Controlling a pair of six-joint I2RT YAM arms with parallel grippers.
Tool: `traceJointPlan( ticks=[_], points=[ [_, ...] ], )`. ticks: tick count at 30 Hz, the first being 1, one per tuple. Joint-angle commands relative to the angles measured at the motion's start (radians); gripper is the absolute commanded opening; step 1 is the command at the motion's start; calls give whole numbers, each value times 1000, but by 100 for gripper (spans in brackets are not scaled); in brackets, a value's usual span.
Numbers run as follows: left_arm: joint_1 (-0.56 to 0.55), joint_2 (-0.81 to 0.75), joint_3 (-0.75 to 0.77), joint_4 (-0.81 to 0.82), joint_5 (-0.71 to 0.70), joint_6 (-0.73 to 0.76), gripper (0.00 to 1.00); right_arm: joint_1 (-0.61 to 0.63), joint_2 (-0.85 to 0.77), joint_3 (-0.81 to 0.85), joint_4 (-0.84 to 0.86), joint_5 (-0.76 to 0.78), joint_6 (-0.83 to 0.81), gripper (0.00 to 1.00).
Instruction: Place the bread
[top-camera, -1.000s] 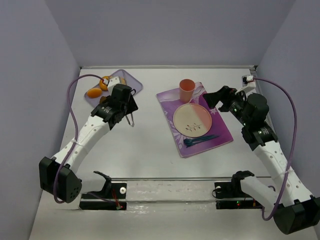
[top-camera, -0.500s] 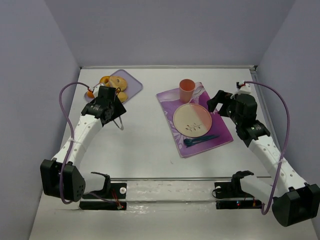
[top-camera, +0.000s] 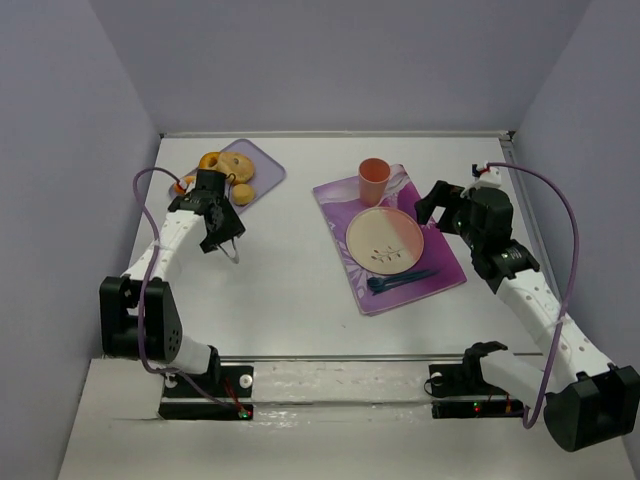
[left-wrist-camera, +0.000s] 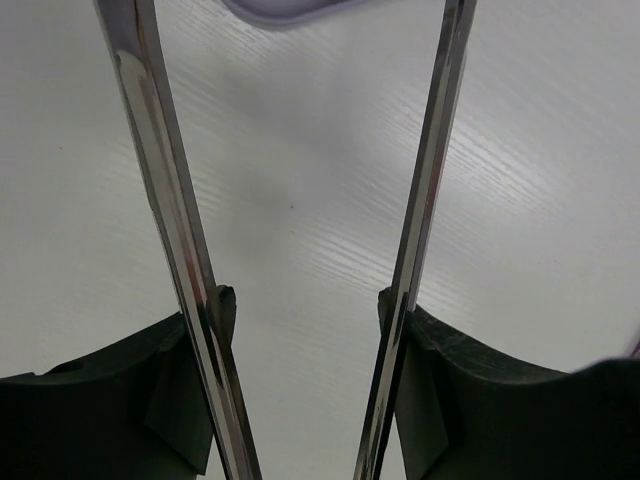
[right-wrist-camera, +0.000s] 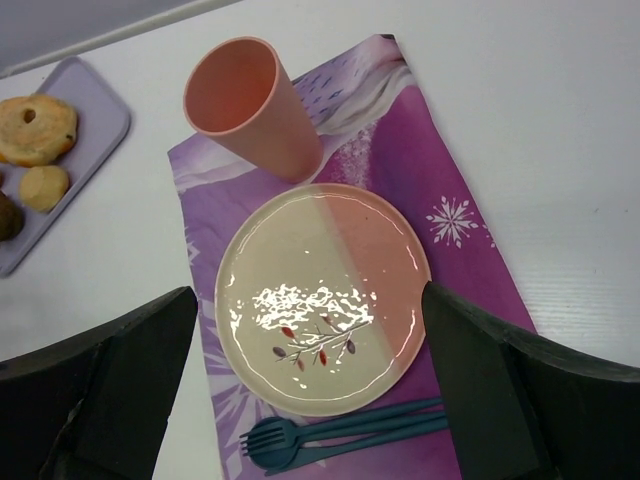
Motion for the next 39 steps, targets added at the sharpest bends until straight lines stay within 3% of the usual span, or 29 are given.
traceJointPlan(
  ticks=[1, 20, 31, 35, 38, 39],
  points=[
    [32, 49, 55, -30, 74, 71, 68, 2, 13, 6, 25, 32, -17, 100],
    [90, 249, 153, -45, 157, 134, 64, 2, 49, 12, 27, 65, -16, 100],
    [99, 301, 196, -67, 183, 145, 68, 2, 70, 16, 30, 65, -16, 100],
    [101, 304, 204, -73, 188, 147, 61, 2, 73, 16, 31, 75, -14, 100],
    [102, 297, 210, -79, 197, 150, 43, 2, 72, 15, 31, 81, -14, 100],
    [102, 283, 209, -77, 201, 150, 42, 2, 72, 15, 31, 81, -13, 100]
  ],
)
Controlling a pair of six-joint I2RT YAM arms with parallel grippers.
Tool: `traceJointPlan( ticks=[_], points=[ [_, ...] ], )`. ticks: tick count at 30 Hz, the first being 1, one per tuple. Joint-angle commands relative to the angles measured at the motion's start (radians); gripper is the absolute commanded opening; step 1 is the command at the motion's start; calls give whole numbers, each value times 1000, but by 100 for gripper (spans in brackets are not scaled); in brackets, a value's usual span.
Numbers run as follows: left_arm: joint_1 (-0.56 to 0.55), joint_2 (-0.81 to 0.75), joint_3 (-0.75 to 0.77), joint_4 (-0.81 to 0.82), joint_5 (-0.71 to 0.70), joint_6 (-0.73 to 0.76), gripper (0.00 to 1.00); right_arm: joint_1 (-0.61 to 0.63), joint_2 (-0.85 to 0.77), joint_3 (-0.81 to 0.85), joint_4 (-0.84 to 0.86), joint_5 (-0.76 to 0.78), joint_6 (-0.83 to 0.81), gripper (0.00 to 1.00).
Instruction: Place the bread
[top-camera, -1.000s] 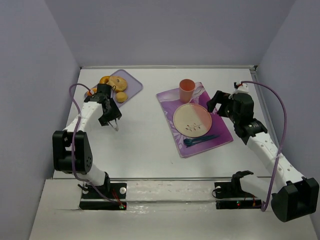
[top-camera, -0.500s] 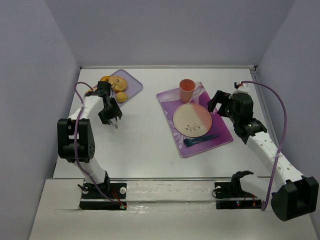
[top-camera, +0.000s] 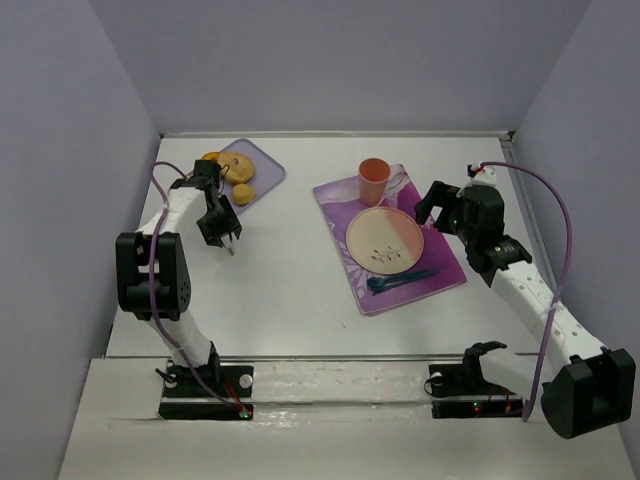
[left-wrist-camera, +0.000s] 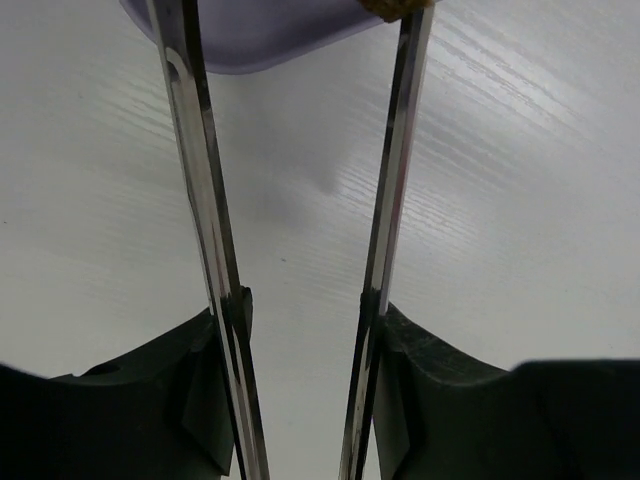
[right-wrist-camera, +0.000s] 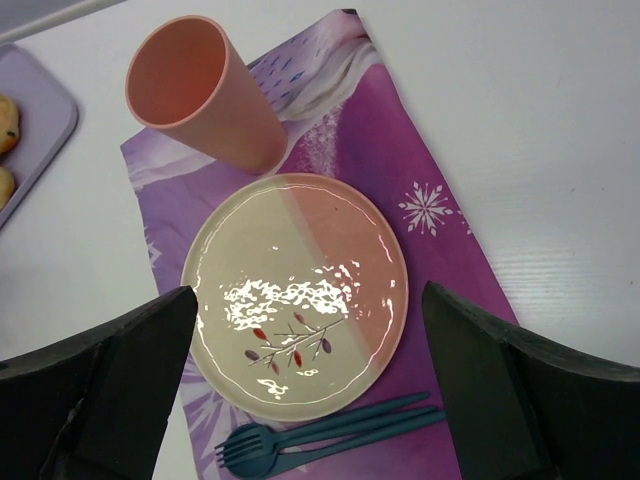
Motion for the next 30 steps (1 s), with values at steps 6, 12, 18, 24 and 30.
traceJointPlan(
  ticks=[6, 12, 18, 24, 30],
  points=[
    [7, -124, 42, -45, 34, 6, 38, 2, -14, 10, 30, 17, -10, 100],
    [-4, -333, 33, -68, -68, -50, 38, 2, -66, 12, -15, 62, 22, 100],
    [-225, -492, 51, -18, -94, -79, 39, 2, -178, -13, -110, 187, 91, 100],
    [-542, -497, 8, 91, -63, -111, 39, 2, -368, -68, -203, 285, 162, 100],
    [-820, -365, -24, 172, -74, -153, 43, 2, -520, -94, -291, 293, 177, 100]
  ],
)
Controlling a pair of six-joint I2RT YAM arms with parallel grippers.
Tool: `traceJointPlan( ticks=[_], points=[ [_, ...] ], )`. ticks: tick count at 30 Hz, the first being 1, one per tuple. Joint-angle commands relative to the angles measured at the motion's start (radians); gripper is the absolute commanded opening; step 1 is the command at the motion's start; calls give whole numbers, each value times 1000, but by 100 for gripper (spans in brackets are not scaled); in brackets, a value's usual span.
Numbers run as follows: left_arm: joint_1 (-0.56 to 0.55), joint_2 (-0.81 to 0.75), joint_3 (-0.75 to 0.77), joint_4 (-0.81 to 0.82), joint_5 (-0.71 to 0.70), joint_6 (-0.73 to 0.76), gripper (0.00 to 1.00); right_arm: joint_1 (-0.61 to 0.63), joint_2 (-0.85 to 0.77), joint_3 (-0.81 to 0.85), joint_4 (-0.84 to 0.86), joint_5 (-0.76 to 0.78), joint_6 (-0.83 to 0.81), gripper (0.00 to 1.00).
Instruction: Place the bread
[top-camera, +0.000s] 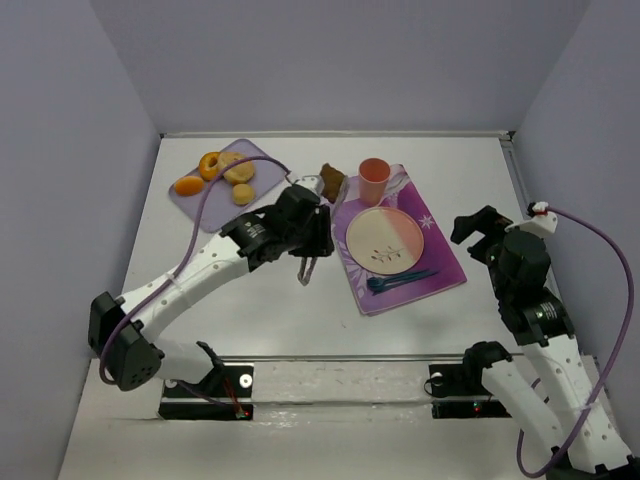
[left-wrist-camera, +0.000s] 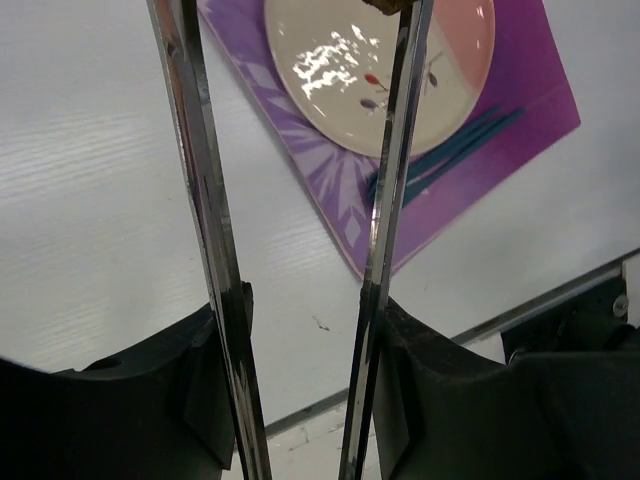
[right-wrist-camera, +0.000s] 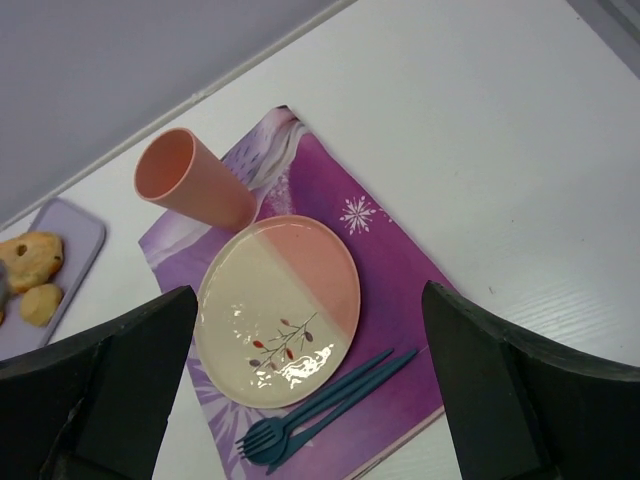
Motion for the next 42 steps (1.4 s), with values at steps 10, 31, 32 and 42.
traceJointPlan(
  ticks=[10, 31, 32, 42],
  points=[
    [-236, 401, 137, 105, 31, 29, 45, 2, -117, -32, -130, 77, 34, 100],
    [-239, 608, 292, 51, 41, 75, 67, 2, -120, -43, -132, 94, 37, 100],
    [-239, 608, 298, 50, 40, 76, 67, 2, -124, -43, -132, 94, 37, 100],
    [-239, 532, 318, 5, -8, 88, 63, 2, -113, -42, -133, 94, 37, 100]
  ],
)
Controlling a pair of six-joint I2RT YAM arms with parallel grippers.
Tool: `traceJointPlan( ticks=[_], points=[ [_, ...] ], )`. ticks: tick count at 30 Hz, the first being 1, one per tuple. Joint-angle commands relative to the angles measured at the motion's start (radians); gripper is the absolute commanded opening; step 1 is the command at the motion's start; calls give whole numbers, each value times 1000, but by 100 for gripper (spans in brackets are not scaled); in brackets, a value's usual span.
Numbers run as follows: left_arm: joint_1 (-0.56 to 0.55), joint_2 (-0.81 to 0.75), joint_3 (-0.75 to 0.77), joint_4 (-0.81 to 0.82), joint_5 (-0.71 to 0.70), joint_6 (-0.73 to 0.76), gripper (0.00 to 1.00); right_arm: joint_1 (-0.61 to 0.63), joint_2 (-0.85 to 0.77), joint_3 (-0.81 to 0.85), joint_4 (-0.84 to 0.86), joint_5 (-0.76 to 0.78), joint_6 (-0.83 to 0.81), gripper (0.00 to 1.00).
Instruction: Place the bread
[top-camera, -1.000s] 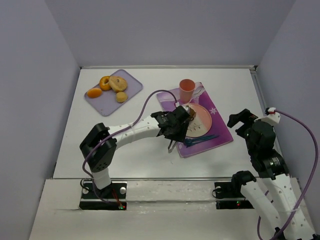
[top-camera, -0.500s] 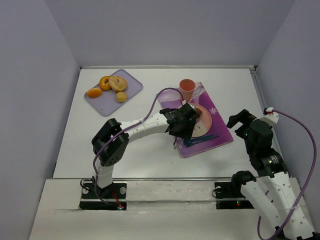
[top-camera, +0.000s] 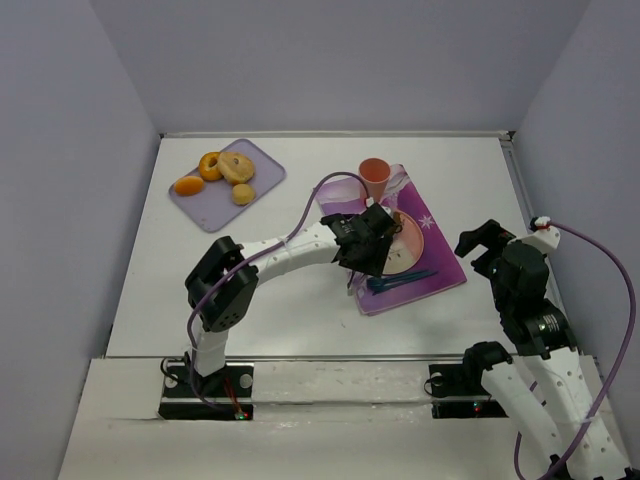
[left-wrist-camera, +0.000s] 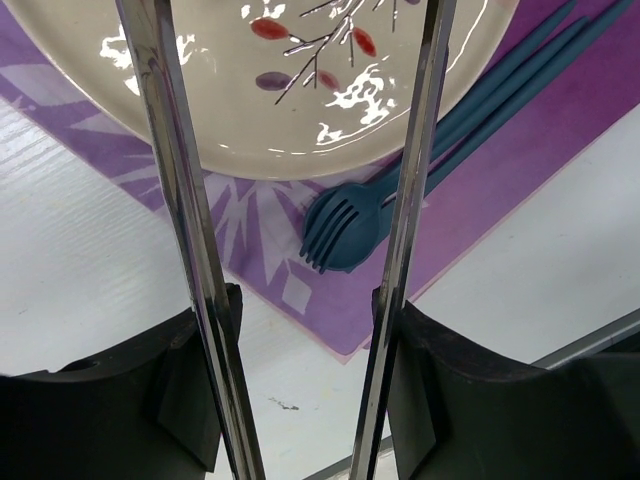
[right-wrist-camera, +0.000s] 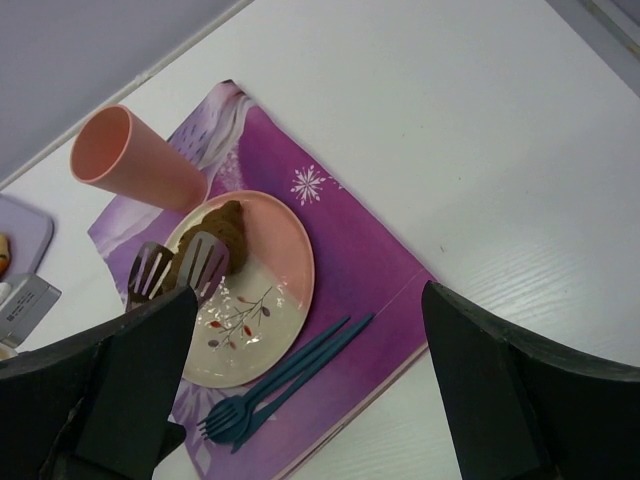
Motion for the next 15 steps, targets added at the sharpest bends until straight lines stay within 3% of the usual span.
traceJointPlan(
  ticks=[1, 15],
  points=[
    [-3, -80, 50, -58, -48, 24, 63, 2, 4, 3, 10, 27, 3, 100],
    [12, -376, -96, -78, -161, -20, 64, 2, 15, 5, 12, 22, 1, 100]
  ],
)
